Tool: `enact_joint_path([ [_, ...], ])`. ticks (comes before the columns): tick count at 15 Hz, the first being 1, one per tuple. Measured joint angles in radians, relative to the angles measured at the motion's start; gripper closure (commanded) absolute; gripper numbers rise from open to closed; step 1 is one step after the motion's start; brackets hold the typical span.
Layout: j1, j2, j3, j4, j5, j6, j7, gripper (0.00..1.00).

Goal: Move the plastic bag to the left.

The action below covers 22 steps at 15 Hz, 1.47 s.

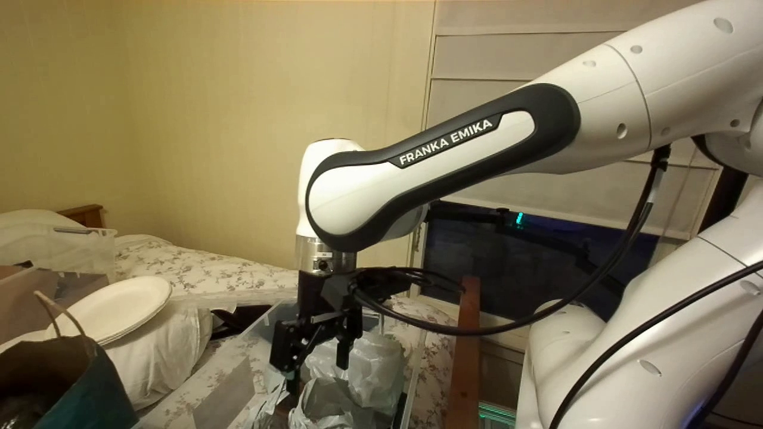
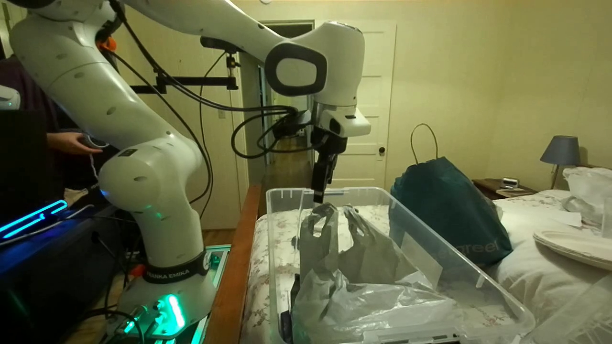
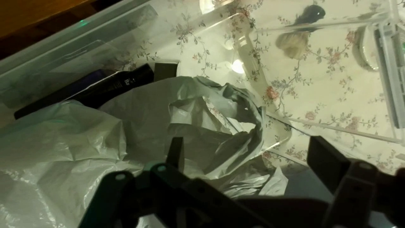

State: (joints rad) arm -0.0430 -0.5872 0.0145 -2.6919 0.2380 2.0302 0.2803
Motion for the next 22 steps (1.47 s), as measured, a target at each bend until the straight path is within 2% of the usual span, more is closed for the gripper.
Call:
enact_joint_path([
  [8,-0.143,0.163,0.005,0.052,-0.045,0.021,0.287,0.0],
  [16,-0.129,0.324,0.009,0.14,0.008,0.005,0.672,0.0],
  [17,-0.125,0.332,0.008,0.145,0.02,-0.002,0.716,0.25],
  [18,-0.123,0.339,0.008,0.146,0.032,-0.003,0.759,0.26],
  [22,-0.116,0.376,0.005,0.144,0.09,-0.003,0.91,0.56],
])
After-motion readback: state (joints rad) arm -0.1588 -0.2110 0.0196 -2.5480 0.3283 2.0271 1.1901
